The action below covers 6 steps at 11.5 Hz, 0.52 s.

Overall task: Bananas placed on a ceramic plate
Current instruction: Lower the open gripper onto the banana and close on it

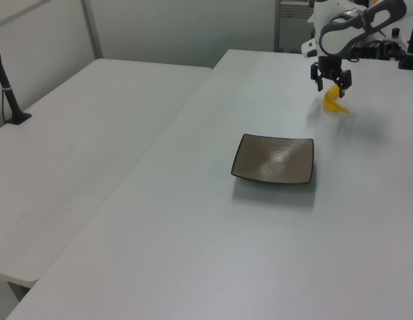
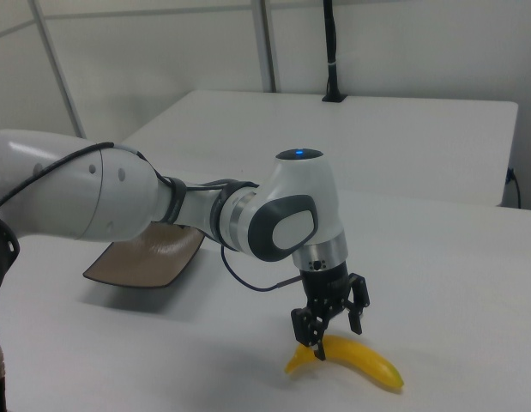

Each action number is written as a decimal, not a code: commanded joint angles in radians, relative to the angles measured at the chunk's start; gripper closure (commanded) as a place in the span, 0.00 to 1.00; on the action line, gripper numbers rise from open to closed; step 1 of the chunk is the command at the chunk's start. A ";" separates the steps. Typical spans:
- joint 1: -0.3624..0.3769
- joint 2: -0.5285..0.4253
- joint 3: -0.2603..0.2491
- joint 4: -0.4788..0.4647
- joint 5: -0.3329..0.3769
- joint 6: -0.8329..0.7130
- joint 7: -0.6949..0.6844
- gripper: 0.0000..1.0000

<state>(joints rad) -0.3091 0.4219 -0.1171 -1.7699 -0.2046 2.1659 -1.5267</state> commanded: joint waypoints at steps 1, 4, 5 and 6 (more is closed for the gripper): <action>-0.013 -0.002 0.011 -0.020 -0.042 0.040 -0.030 0.17; -0.019 -0.003 0.011 -0.020 -0.045 0.040 -0.069 0.35; -0.019 -0.003 0.011 -0.020 -0.047 0.040 -0.070 0.42; -0.019 -0.002 0.011 -0.020 -0.047 0.040 -0.082 0.51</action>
<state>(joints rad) -0.3144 0.4315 -0.1171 -1.7699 -0.2318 2.1731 -1.5743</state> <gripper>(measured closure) 0.344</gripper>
